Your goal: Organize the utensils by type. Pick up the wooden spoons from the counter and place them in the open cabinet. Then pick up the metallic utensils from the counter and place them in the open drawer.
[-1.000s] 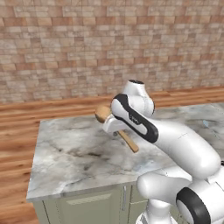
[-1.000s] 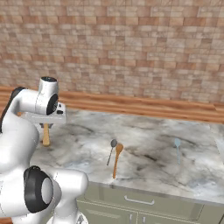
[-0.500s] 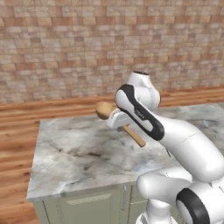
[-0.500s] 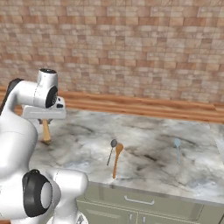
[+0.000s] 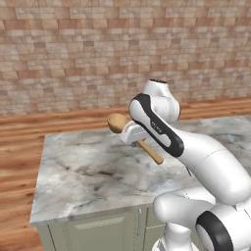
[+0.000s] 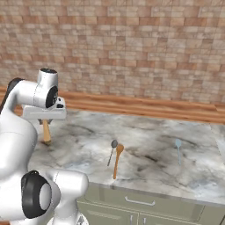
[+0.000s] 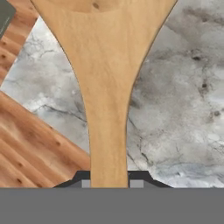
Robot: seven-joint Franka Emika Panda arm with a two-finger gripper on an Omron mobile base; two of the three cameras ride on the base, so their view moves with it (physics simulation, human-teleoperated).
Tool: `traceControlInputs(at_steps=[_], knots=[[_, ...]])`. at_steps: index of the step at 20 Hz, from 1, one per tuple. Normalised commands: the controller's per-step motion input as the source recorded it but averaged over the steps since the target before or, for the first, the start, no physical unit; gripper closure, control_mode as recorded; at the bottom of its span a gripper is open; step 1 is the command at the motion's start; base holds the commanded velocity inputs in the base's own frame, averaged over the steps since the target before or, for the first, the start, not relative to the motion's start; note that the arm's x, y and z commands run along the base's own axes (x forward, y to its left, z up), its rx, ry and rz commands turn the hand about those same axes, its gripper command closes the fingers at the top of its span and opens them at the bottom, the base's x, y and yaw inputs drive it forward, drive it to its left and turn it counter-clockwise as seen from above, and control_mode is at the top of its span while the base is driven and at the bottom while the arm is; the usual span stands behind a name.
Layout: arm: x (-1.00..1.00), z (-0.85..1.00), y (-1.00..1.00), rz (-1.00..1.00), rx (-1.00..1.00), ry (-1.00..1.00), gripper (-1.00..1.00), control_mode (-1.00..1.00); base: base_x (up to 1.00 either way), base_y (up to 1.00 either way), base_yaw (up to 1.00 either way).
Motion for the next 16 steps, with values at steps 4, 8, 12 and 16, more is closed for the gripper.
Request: traceControlInputs(at_steps=[4, 8, 12, 16], knots=[[0.0, 0.0, 0.0, 0.0, 0.0, 0.0, 1.0, 1.0, -0.5, -0.12, 0.0], [0.0, 0.0, 0.0, 0.0, 0.0, 0.0, 1.0, 1.0, -0.52, -0.14, -0.14], [0.0, 0.0, 0.0, 0.0, 0.0, 0.0, 1.0, 1.0, -0.24, -0.02, -0.59], [0.0, 0.0, 0.0, 0.0, 0.0, 0.0, 1.0, 1.0, -0.1, 0.0, -0.78]])
